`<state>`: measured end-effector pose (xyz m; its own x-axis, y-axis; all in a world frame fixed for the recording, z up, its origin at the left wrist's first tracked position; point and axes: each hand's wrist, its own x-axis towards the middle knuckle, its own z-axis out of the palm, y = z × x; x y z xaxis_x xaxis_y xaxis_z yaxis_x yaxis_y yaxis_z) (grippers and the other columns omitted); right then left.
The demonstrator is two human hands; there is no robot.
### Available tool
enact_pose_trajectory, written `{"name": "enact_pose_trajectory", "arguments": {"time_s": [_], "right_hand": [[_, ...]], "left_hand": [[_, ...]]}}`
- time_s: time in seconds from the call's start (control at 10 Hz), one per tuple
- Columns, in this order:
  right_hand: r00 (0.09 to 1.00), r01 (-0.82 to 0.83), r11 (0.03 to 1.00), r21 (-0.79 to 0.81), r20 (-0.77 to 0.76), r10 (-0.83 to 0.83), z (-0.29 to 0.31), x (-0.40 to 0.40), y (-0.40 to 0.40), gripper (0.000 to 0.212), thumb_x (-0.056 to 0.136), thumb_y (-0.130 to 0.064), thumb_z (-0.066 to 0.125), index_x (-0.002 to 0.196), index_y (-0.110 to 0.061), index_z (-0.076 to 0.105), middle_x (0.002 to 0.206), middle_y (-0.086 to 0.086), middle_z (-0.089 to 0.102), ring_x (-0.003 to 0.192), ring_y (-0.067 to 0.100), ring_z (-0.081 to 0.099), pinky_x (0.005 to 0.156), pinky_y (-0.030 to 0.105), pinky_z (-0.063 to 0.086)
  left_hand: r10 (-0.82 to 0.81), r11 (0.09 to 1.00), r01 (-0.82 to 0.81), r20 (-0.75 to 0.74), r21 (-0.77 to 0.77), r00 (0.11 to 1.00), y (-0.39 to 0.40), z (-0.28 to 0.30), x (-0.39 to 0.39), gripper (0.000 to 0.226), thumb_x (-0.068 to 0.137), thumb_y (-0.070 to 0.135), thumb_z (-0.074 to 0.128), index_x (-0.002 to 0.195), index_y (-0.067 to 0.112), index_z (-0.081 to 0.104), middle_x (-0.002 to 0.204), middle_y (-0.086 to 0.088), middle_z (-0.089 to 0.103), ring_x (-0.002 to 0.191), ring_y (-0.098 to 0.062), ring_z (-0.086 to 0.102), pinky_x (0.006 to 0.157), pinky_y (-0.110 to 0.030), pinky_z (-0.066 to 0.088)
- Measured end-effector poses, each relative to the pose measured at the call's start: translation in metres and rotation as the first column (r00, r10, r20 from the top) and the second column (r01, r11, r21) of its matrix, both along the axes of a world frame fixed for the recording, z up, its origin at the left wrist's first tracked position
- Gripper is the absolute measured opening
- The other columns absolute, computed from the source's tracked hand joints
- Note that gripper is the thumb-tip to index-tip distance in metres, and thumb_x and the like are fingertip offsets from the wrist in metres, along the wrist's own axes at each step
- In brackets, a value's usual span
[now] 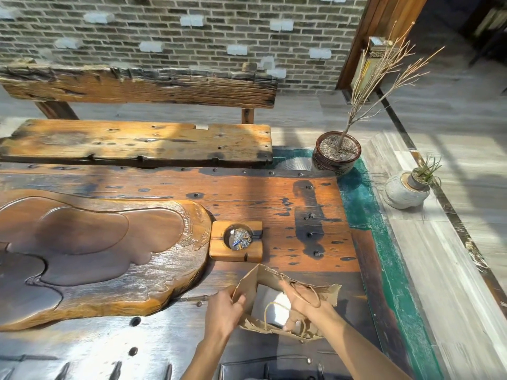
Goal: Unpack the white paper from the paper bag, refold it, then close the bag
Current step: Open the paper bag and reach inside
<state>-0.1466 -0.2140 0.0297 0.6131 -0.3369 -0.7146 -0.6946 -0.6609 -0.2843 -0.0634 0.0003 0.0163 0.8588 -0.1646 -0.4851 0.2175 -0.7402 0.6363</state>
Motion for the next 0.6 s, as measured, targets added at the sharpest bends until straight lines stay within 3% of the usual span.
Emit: {"name": "enact_pose_trajectory", "arguments": {"time_s": [0.1,0.2,0.3,0.4,0.5,0.6], "right_hand": [[0.994,0.108,0.99,0.09,-0.011,-0.108,-0.003,0.002,-0.001,0.058,0.094,-0.032,0.066,0.133,0.008,0.052,0.123,0.002,0.062,0.106,0.017,0.063,0.056,0.003,0.043],[0.984,0.148,0.962,0.228,-0.127,-0.121,-0.002,0.024,0.01,0.058,0.105,-0.039,0.041,0.15,-0.002,0.037,0.152,0.012,0.048,0.145,0.023,0.039,0.105,0.017,0.027],[0.986,-0.051,0.988,0.147,-0.149,0.073,-0.006,0.048,0.014,0.069,0.104,-0.043,0.039,0.16,-0.025,0.005,0.168,0.006,0.006,0.156,0.026,0.007,0.125,0.048,0.008],[0.956,-0.165,0.975,0.146,-0.221,0.195,-0.019,0.047,0.011,0.062,0.107,-0.028,0.033,0.157,-0.041,0.0,0.167,-0.01,-0.013,0.156,0.022,-0.006,0.124,0.052,0.0],[0.917,-0.291,0.942,0.166,-0.233,0.324,-0.027,0.048,0.009,0.077,0.102,-0.024,0.05,0.156,-0.044,0.0,0.165,-0.016,-0.016,0.155,0.023,-0.01,0.122,0.06,0.002],[0.803,-0.467,0.87,0.155,-0.338,0.491,-0.034,0.052,0.009,0.138,0.064,-0.023,0.093,0.156,-0.04,-0.009,0.16,-0.011,-0.035,0.151,0.029,-0.024,0.117,0.07,0.013]], "left_hand": [[-0.006,0.997,-0.001,-0.096,-0.075,0.995,0.001,-0.005,-0.001,0.022,0.084,0.017,0.071,0.106,0.021,0.074,0.088,-0.002,0.08,0.072,-0.02,0.076,0.068,-0.04,0.064],[0.013,0.99,-0.031,-0.136,-0.138,0.991,-0.001,-0.007,-0.002,0.04,0.076,-0.006,0.064,0.109,0.015,0.072,0.08,-0.004,0.078,0.059,-0.016,0.073,0.049,-0.027,0.058],[0.085,0.975,-0.12,-0.185,-0.187,0.979,-0.004,-0.004,-0.005,0.036,0.074,-0.01,0.07,0.095,0.019,0.072,0.075,0.001,0.073,0.048,-0.003,0.066,0.043,-0.021,0.051],[0.114,0.963,-0.169,-0.253,-0.209,0.961,-0.005,-0.002,-0.008,0.032,0.074,-0.009,0.075,0.092,0.016,0.069,0.062,0.002,0.057,0.039,-0.002,0.056,0.041,-0.02,0.043],[0.049,0.979,-0.101,-0.282,-0.175,0.958,-0.007,0.0,-0.009,0.036,0.075,-0.005,0.076,0.102,0.016,0.064,0.063,-0.002,0.055,0.045,-0.009,0.058,0.042,-0.019,0.043],[-0.027,0.989,-0.017,-0.29,-0.146,0.957,-0.014,0.0,-0.009,0.035,0.079,0.002,0.075,0.108,0.017,0.062,0.066,0.0,0.06,0.058,-0.015,0.062,0.047,-0.018,0.046]]}}
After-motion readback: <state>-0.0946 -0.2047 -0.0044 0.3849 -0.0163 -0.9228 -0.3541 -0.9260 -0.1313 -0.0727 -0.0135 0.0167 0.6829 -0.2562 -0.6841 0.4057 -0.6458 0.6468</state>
